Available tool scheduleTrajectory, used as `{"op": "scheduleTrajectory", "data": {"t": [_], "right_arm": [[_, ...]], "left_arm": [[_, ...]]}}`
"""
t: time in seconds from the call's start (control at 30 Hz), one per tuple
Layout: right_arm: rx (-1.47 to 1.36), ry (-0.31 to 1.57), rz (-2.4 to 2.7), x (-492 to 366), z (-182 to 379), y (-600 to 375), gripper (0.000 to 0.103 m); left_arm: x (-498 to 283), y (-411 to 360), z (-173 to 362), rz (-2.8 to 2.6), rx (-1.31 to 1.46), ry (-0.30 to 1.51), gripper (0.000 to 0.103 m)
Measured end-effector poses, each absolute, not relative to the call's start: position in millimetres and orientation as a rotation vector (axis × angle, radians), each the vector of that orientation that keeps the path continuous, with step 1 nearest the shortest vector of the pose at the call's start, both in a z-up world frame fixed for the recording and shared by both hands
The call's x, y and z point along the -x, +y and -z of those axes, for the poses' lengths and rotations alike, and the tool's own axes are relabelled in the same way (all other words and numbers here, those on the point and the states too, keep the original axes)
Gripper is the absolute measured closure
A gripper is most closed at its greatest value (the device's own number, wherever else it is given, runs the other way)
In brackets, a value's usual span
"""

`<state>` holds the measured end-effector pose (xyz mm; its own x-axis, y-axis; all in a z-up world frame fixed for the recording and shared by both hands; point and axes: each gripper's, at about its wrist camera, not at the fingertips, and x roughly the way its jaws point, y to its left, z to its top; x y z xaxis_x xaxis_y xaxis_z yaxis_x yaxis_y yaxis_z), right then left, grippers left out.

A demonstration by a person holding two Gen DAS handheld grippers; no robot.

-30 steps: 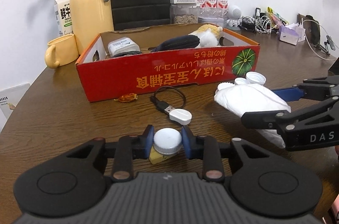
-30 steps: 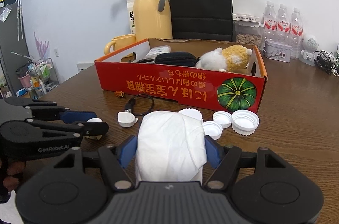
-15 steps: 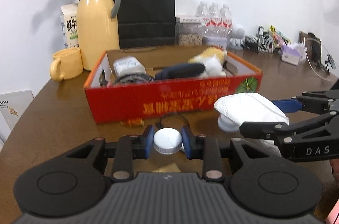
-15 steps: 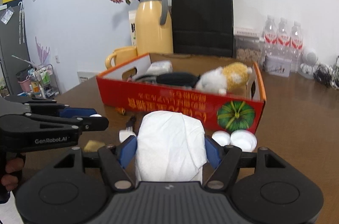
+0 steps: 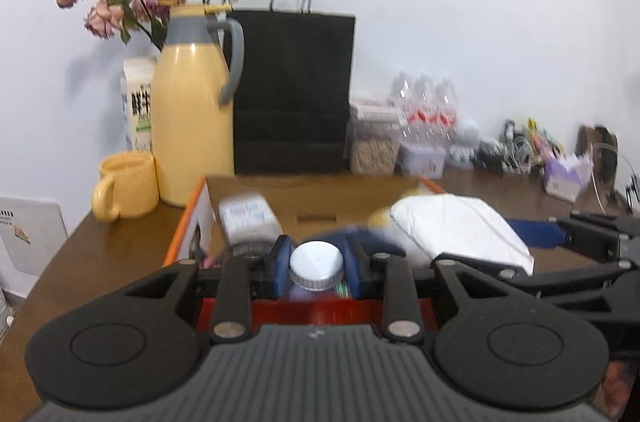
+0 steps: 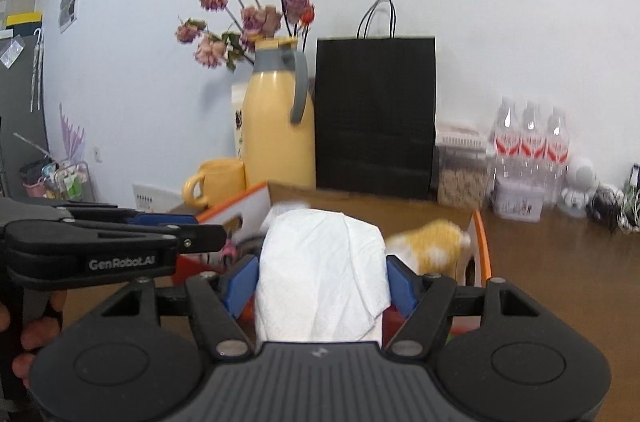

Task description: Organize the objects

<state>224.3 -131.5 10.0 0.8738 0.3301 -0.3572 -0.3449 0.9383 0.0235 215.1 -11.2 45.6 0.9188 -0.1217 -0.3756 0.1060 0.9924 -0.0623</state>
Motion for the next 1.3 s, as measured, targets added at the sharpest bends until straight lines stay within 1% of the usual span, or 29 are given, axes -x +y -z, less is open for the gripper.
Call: {"op": "scheduleTrajectory", "data": {"t": [0.17,0.33,0.6,0.83,0.93,1.0,1.03,1.07,1.1,1.13,1.17,1.2,1.3], "right_arm": [[0.040,0.347,-0.341,-254,-20,-125,0.036],[0.037,0.356,-0.333,-286,-19,-120,0.036],[0.027,0.425,-0.312,-349,-4,-119,0.036],[0.028,0.496,-0.311,-375,21,-121,0.035],[0.018,0.515,-0.300,-380,27,-123,0.031],[0.017,0.525,-0.290,-380,30,-125,0.029],[0.020,0.530,-0.285,-380,31,-126,0.027],[0.023,0.530,-0.279,-379,32,-126,0.022],[0.025,0.527,-0.274,-377,32,-126,0.016],[0.024,0.525,-0.269,-376,33,-127,0.013],[0.022,0.527,-0.268,-375,33,-128,0.011],[0.017,0.526,-0.270,-374,32,-129,0.008],[0.002,0.520,-0.274,-372,31,-132,0.003]], "left_arm": [[-242,-9,-61,0.080,0.068,0.350,0.074],[-272,-6,-62,0.055,0.097,0.352,0.074],[-322,2,-45,0.008,0.139,0.395,0.074],[-347,13,-24,-0.001,0.141,0.456,0.074],[-348,16,-19,-0.019,0.146,0.461,0.074],[-348,15,-15,-0.033,0.143,0.461,0.065],[-348,14,-15,-0.037,0.135,0.465,0.053],[-348,13,-15,-0.043,0.130,0.463,0.034],[-347,13,-15,-0.052,0.128,0.456,0.024],[-345,12,-16,-0.062,0.119,0.445,0.011],[-344,11,-17,-0.066,0.112,0.431,0.002],[-341,10,-19,-0.069,0.107,0.415,0.000],[-338,7,-22,-0.072,0.096,0.398,0.000]]}}
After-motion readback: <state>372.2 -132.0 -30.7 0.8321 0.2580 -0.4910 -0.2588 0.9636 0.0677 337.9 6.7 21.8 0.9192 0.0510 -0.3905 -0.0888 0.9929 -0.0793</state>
